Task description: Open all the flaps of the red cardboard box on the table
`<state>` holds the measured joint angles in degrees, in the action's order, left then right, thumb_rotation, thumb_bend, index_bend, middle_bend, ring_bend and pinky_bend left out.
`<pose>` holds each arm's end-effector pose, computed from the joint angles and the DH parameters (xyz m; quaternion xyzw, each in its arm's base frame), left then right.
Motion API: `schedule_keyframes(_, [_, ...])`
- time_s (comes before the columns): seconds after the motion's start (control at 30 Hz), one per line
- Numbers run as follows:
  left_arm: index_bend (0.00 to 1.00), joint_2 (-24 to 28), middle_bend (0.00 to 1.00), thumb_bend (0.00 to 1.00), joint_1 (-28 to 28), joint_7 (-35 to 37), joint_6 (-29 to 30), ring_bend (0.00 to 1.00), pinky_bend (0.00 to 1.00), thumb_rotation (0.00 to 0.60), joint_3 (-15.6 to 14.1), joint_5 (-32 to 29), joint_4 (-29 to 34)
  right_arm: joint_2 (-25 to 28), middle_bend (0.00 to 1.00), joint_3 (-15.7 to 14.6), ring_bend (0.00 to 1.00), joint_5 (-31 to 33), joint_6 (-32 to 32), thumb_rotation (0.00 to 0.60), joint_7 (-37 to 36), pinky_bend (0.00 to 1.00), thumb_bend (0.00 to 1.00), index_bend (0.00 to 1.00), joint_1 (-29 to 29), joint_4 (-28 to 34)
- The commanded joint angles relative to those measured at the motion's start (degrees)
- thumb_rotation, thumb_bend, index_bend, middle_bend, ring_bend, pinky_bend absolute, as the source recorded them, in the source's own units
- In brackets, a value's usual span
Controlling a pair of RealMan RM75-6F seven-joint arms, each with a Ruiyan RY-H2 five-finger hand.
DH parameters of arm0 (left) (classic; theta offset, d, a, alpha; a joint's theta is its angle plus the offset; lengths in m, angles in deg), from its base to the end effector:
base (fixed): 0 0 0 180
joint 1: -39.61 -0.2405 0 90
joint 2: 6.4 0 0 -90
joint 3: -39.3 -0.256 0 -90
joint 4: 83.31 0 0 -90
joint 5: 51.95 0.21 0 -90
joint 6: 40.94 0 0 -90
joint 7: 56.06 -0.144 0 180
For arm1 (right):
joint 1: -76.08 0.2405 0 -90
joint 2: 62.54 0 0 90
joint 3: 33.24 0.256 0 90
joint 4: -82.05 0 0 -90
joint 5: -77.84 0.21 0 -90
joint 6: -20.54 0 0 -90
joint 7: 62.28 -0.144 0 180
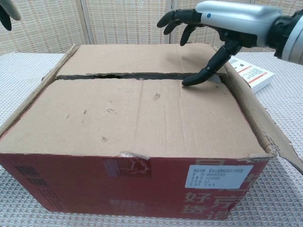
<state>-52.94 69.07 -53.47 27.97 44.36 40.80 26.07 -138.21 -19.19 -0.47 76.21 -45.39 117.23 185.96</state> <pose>-0.1657 0.2719 0.1842 -0.7521 -0.2782 -0.4359 0.4085 -0.0792 -0.3123 0.0486 0.7703 -0.2904 0.4623 0.3295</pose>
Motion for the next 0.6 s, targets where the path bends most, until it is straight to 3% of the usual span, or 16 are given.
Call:
schedule_keyframes(0.03, [0.33, -0.13, 0.41, 0.17, 0.08, 0.10, -0.25, 0.26, 0.00, 0.120, 0.10, -0.08, -0.20, -1.61, 0.16, 0.14, 0.25, 0.90, -0.18, 0.476, 1.29, 0.04, 0.03, 0.09, 1.00, -1.75])
schedule_keyframes(0.23, [0.33, -0.43, 0.41, 0.17, 0.23, 0.31, -0.51, 0.26, 0.00, 0.122, 0.46, -0.22, -0.51, -3.81, 0.16, 0.25, 0.25, 1.14, 0.73, 0.479, 1.58, 0.04, 0.03, 0.09, 2.16, -4.29])
schedule_keyframes(0.6, [0.33, -0.38, 0.41, 0.17, 0.24, 0.19, -0.60, 0.26, 0.00, 0.120, 0.86, -0.14, -0.22, -5.30, 0.17, 0.43, 0.26, -2.19, 5.09, 0.521, -0.76, 0.04, 0.17, 0.09, 2.41, -6.90])
